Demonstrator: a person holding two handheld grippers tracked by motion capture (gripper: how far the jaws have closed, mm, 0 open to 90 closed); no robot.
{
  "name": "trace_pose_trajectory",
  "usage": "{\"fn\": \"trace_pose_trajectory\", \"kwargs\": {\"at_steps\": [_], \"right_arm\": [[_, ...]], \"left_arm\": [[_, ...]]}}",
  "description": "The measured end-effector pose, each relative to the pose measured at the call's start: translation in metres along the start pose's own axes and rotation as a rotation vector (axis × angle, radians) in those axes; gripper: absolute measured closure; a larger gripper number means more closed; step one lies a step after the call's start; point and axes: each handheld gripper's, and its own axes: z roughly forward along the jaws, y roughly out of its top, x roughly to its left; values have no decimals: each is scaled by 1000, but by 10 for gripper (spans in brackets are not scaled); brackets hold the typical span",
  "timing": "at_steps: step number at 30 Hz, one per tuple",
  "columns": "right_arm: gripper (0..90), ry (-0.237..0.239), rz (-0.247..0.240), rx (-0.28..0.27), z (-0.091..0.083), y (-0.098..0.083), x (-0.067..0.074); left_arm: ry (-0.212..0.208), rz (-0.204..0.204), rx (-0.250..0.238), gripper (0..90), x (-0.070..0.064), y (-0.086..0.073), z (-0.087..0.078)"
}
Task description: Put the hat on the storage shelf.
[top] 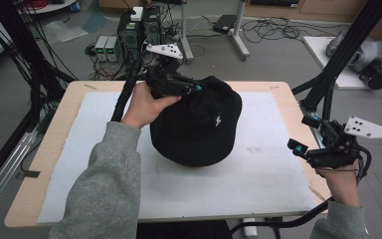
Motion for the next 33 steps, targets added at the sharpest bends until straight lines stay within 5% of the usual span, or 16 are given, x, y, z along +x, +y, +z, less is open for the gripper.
{"fn": "trace_pose_trajectory", "kwargs": {"at_steps": [6, 10, 15, 16, 21, 33], "right_arm": [[8, -2, -2, 2, 0, -1, -1], [9, 1, -2, 5, 1, -1, -1], [9, 2, -3, 8, 2, -1, 1], [8, 2, -3, 8, 2, -1, 1], [9, 5, -4, 12, 4, -1, 2], [9, 10, -14, 27, 10, -2, 4]], "left_arm": [[-3, -10, -13, 827, 0, -1, 1], [30, -28, -38, 714, 1, -1, -3], [46, -52, -58, 440, 2, -3, -12], [51, -44, -66, 239, 2, -5, -15], [108, -58, -90, 55, 1, -10, -28], [169, -59, -149, 17, -1, -23, -56]]}}
